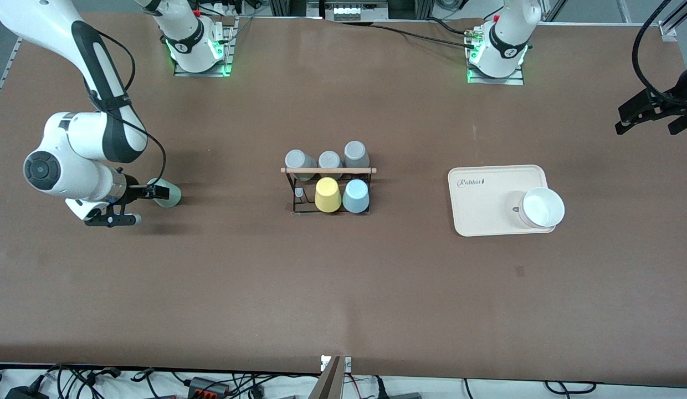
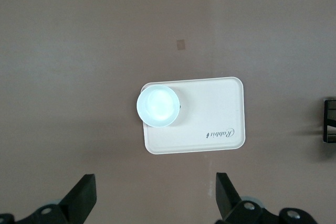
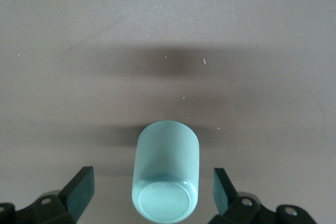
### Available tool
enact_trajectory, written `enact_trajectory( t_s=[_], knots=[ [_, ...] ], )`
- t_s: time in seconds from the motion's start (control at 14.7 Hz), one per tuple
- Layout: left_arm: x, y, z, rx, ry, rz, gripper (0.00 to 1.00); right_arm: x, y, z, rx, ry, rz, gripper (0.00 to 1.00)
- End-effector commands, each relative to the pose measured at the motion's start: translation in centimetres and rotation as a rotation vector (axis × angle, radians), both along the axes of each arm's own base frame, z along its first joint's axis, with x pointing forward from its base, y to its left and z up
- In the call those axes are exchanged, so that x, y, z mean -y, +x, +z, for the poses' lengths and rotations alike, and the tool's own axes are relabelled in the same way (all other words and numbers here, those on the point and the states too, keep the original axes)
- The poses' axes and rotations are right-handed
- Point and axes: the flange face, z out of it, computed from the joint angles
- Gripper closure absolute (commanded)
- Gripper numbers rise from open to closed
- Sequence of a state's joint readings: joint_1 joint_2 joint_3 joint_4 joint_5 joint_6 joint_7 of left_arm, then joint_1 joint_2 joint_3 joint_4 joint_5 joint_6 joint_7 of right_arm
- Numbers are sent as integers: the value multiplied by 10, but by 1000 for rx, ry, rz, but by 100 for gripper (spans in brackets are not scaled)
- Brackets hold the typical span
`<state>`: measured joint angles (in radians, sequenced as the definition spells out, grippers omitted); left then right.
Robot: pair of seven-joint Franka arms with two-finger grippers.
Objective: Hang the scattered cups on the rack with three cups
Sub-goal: 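Reach the right gripper to the pale teal cup and grasp it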
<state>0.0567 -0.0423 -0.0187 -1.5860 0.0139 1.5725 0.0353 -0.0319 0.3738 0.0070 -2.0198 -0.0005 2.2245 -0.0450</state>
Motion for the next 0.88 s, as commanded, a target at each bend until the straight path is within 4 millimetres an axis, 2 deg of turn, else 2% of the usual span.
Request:
enact_trajectory(
  t_s=[0.0,0.54,0.61,0.75,0.82],
  knots=[
    [-2,6,3,13,-18,3,0,0,-20,-12,-3,0,-3,0],
    [-3,8,-1,13,-18,6,0,2,-25,-33,-46,2,-2,0],
    [-2,8,-1,13,-18,5,0,2,-25,-33,-49,1,-3,10],
    [-3,8,-1,13,-18,6,0,2,-22,-28,-38,2,-2,54],
    [-3,8,-1,13,-18,6,0,1,-20,-22,-29,1,-2,68]
  ],
)
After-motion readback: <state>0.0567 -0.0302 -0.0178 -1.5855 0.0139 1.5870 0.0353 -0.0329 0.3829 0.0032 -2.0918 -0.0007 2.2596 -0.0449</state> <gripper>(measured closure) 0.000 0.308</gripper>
